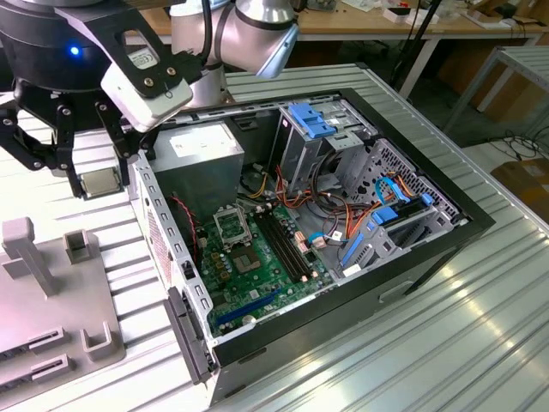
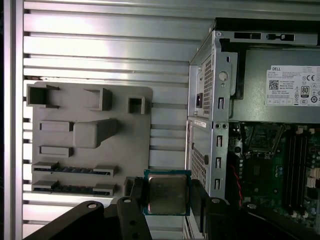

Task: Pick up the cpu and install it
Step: 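Pick up the cpu and move it towards the insertion slot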

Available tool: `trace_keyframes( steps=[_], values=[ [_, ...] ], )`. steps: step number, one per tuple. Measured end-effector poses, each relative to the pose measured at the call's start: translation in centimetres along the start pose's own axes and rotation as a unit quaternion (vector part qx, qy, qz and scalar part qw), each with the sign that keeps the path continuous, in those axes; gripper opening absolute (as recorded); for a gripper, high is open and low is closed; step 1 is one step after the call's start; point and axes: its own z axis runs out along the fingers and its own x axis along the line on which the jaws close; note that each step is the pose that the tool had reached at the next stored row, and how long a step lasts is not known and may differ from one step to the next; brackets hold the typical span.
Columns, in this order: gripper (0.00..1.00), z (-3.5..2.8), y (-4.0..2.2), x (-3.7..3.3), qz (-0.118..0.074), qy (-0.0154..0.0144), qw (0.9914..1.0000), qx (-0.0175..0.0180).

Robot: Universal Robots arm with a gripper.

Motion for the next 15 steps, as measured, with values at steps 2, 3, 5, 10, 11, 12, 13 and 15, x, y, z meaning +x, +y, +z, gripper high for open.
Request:
trace_keyframes(
  steps=[2,3,5,10,11,12,13,15],
  values=[
    [0.47,0.00,-0.01,-0.19,0.000,0.0000,1.00000,0.0000],
    [0.47,0.00,-0.02,-0.34,0.000,0.0000,1.00000,0.0000],
    [0.47,-0.01,-0.03,-0.53,0.000,0.0000,1.00000,0.0001],
    [0.47,-0.01,-0.05,-1.03,0.000,0.0000,1.00000,0.0001],
    [0.47,-0.02,-0.05,-1.12,0.000,0.0000,1.00000,0.0002],
    [0.47,-0.03,-0.06,-1.27,0.000,0.0000,1.00000,0.0002],
    [0.47,-0.02,-0.07,-1.36,0.000,0.0000,1.00000,0.0002],
    [0.47,-0.03,-0.08,-1.67,0.000,0.0000,1.00000,0.0003]
  ],
)
